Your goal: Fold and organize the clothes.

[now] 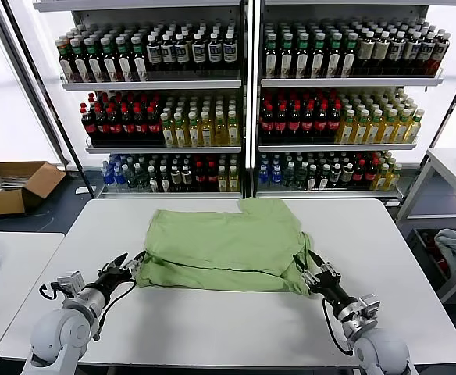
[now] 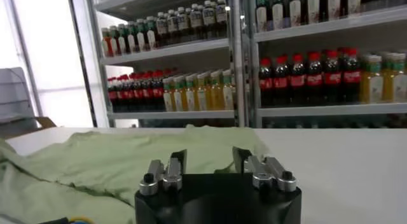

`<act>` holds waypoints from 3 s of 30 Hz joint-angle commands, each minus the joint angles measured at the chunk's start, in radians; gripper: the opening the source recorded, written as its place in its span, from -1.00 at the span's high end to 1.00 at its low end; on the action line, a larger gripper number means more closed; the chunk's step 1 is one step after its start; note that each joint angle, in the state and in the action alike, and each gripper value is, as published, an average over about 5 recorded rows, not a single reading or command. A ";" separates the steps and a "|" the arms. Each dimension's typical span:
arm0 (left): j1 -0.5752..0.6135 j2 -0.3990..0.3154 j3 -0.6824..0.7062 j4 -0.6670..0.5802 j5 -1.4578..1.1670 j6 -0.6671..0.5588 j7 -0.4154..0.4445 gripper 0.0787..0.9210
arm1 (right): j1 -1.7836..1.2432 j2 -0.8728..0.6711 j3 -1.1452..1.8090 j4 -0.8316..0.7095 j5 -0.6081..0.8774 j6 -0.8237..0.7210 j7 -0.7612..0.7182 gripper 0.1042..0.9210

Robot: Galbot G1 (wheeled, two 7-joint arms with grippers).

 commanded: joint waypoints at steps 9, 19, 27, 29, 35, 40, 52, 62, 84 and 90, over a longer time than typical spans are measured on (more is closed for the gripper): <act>0.043 -0.014 0.046 0.040 0.025 0.001 -0.012 -0.73 | -0.169 0.018 0.011 0.135 -0.105 -0.121 0.071 -0.67; 0.045 -0.006 0.046 0.050 0.015 0.000 0.005 -0.12 | -0.133 0.029 -0.028 0.105 -0.101 -0.132 0.092 0.01; 0.057 0.002 0.045 0.037 0.019 0.000 0.038 0.44 | -0.142 0.018 -0.022 0.111 -0.075 -0.148 0.100 0.59; 0.074 0.008 0.042 0.020 0.033 0.000 0.051 0.56 | -0.153 0.009 -0.017 0.121 -0.066 -0.151 0.098 0.74; 0.164 0.010 0.001 -0.073 0.099 0.001 0.066 0.92 | -0.203 -0.023 0.010 0.183 -0.024 -0.163 0.092 1.00; 0.289 0.006 -0.048 -0.189 0.118 0.001 0.073 0.97 | -0.281 -0.056 0.042 0.260 -0.008 -0.167 0.086 1.00; 0.568 -0.040 -0.165 -0.385 0.141 0.002 0.082 0.97 | -0.566 -0.062 0.140 0.427 -0.020 -0.151 0.070 1.00; 0.720 -0.077 -0.211 -0.476 0.184 0.002 0.111 0.97 | -0.679 -0.017 0.141 0.480 -0.083 -0.148 0.118 1.00; 0.356 0.171 -0.246 -0.356 0.017 -0.001 0.127 -0.08 | -0.060 -0.148 0.075 0.301 0.142 -0.231 0.117 -0.39; 0.170 0.247 -0.120 -0.157 -0.018 -0.019 0.132 -0.49 | 0.282 -0.196 -0.107 0.034 0.195 -0.305 -0.013 -0.72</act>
